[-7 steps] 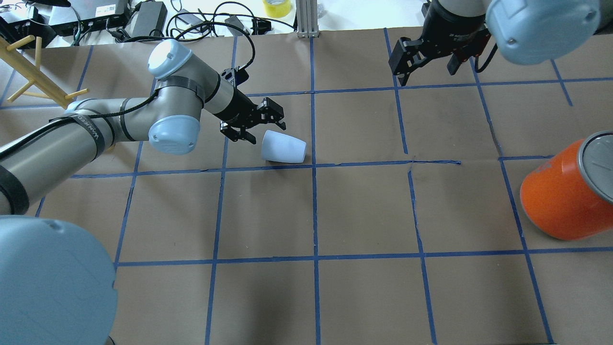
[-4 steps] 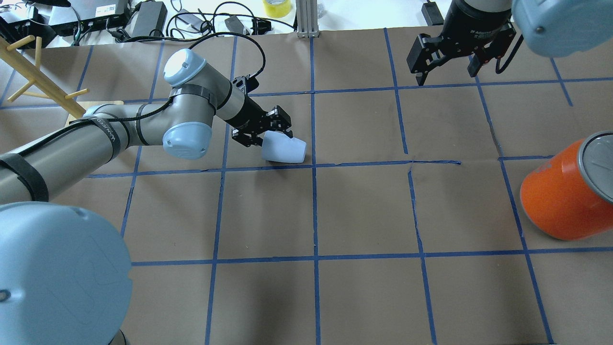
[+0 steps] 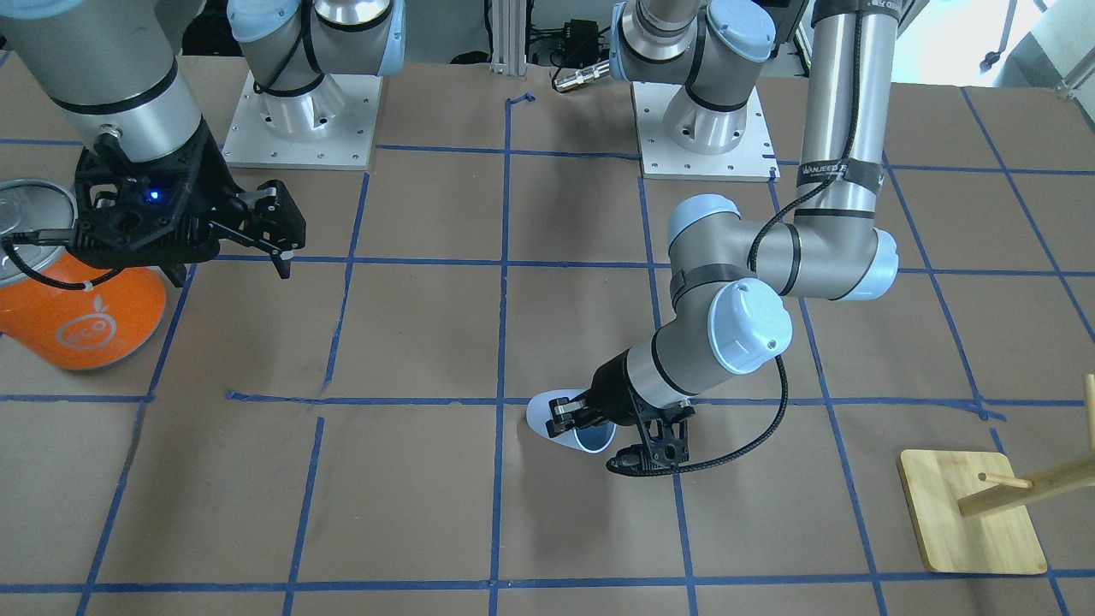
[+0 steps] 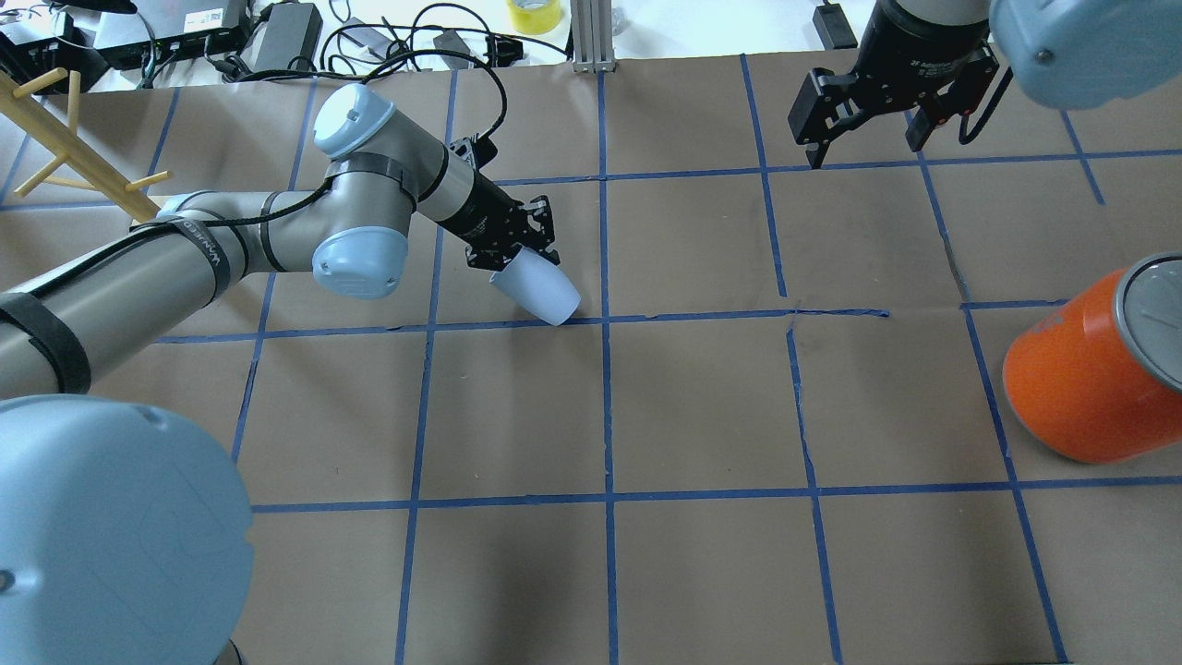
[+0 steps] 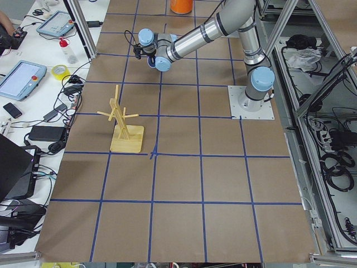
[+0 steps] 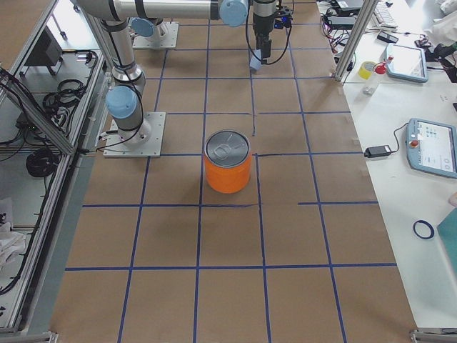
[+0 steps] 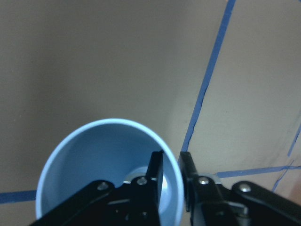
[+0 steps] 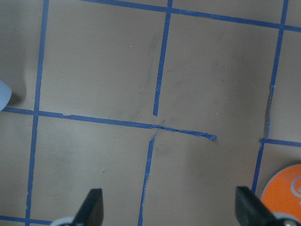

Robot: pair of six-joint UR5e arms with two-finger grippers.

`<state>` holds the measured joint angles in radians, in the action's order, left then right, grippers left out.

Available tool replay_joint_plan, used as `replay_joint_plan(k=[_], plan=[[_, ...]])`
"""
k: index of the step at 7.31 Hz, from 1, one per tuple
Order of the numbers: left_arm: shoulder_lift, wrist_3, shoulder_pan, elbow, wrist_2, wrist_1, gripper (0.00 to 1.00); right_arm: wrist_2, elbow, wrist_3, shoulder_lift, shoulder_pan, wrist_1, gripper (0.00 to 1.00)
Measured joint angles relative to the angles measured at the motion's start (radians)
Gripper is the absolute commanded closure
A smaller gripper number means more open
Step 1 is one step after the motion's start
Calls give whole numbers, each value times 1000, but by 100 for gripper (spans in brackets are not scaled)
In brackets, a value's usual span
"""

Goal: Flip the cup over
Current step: 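Lift the cup by its rim with the left gripper, carrying it farther from the robot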

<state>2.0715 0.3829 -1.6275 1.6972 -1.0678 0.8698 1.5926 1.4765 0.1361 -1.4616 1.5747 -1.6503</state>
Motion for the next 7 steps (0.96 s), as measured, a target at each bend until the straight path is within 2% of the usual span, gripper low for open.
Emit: replay_joint_plan(k=[3, 6, 7], plan=[[-22, 17, -19, -54, -227, 24, 100, 0, 2, 2, 1, 1, 3, 0], [-47, -204, -22, -206, -512, 177, 100, 2, 4, 2, 2, 1, 3, 0], [-39, -285, 0, -241, -569, 193, 100, 3, 4, 3, 3, 1, 1, 0]])
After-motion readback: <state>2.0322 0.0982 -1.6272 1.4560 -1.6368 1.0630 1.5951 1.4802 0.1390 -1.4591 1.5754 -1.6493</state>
